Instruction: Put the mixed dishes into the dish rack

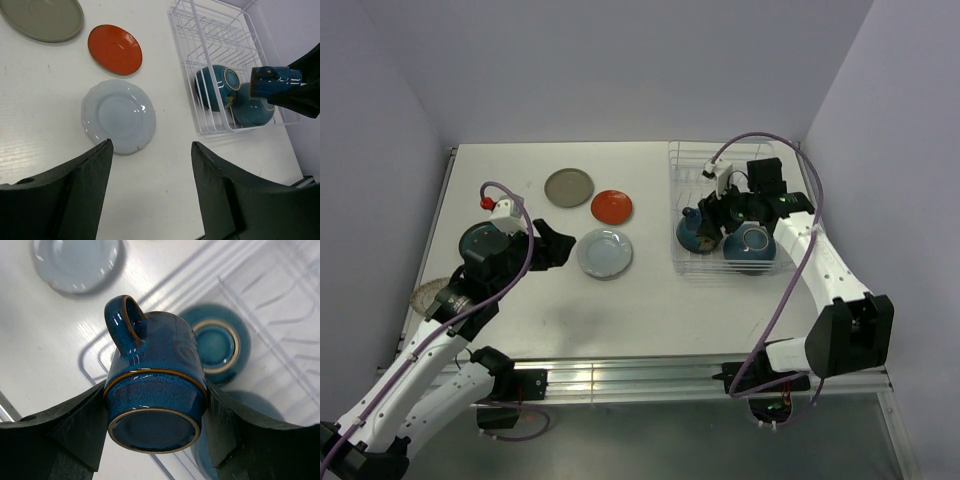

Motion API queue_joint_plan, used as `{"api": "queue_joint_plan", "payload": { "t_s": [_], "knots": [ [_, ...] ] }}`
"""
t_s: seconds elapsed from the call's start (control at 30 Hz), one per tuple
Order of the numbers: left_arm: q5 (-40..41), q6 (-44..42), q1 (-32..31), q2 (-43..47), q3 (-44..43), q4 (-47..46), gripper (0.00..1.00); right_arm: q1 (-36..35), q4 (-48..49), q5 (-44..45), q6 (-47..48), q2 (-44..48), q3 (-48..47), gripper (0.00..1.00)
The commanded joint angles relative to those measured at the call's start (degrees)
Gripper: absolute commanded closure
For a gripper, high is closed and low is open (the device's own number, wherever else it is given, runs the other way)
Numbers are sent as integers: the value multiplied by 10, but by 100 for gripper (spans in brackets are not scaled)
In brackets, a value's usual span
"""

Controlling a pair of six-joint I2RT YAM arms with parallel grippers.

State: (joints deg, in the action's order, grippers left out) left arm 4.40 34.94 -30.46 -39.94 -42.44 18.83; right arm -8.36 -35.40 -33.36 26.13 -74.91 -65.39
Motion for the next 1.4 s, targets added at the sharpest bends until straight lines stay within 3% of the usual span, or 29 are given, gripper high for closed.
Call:
{"api": "queue_joint_plan", "payload": {
  "t_s": [0.0, 0.6, 1.03, 1.1, 1.37],
  "knots": [
    [13, -28, 1, 10, 8, 0, 30, 0, -64, 55, 35, -21, -42, 100],
    [1, -29, 1, 23, 12, -13, 29, -67, -115, 160, 37, -137, -67, 100],
    [1, -29, 1, 25, 14, -13, 29, -104, -143, 186, 37, -193, -96, 85],
    [1, -29, 1, 25, 13, -13, 29, -105, -149, 188, 37, -203, -101, 80],
    [-1, -29, 1, 25, 15, -15, 29, -120, -151, 207, 34, -203, -98, 37]
  ]
}}
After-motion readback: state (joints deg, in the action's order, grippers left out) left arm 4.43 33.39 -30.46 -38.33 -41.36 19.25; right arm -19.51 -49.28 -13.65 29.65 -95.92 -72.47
